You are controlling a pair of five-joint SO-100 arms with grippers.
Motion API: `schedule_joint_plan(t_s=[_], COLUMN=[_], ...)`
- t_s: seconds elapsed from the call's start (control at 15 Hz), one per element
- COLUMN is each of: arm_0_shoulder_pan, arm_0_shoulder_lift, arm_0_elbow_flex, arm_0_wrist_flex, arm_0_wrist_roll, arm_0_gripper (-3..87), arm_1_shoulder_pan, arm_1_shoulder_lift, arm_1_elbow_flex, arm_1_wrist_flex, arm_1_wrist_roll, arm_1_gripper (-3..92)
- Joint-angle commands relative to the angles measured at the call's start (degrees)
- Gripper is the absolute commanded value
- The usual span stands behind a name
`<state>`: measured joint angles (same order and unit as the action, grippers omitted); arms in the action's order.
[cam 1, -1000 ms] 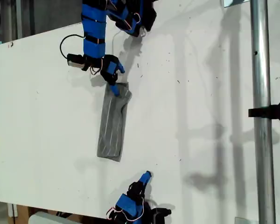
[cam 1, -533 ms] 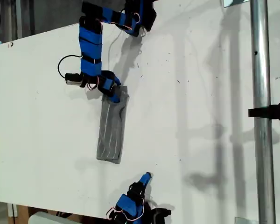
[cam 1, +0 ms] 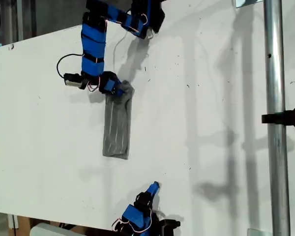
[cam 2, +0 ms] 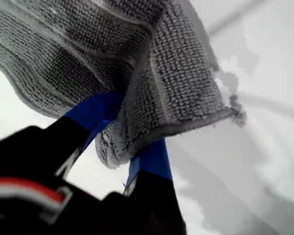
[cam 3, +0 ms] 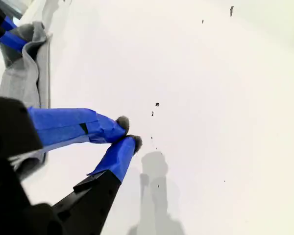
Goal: Grasp corners of a towel and fold twice.
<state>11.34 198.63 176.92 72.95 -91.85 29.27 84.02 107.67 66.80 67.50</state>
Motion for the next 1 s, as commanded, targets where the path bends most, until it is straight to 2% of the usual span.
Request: schedule_joint_plan(t_s=[0.0, 0.2, 0.27, 0.33, 0.53, 0.87, 0.93], arm_0_shoulder_pan=[0.35, 0.26, 0.26, 0.44, 0.97, 1.41, 1.41], arm_0_shoulder_lift=[0.26, 0.26, 0.26, 0.26, 0.26, 0.26, 0.26], arm_0_elbow_flex=[-2.72, -2.99, -3.08, -3.16, -3.43, -1.85, -1.32], arm_0_wrist_flex=[-0.35, -0.53, -0.79, -1.41, -1.67, -1.85, -1.85], arm_0_wrist_roll=[1.14, 2.11, 2.2, 2.81, 2.64, 1.14, 0.88], arm_0_gripper=[2.6, 2.3, 2.3, 2.1, 1.8, 2.1, 2.6], arm_1_shoulder_pan=[-4.48, -10.99, -12.04, -11.78, -10.81, -11.16, -11.25], arm_1_shoulder_lift=[24.7, 46.32, 49.66, 49.92, 37.18, 5.45, 4.31], arm_1_elbow_flex=[6.94, 5.45, 3.52, 2.37, -0.97, -18.37, -19.25], arm_1_wrist_flex=[16.87, 41.75, 44.82, 44.03, 30.15, 7.38, 3.08], arm_1_wrist_roll=[2.11, 11.51, 13.1, 12.83, 8.17, 1.76, 0.62], arm_1_gripper=[-0.2, -0.2, -0.2, -0.2, -0.2, -0.2, 5.2])
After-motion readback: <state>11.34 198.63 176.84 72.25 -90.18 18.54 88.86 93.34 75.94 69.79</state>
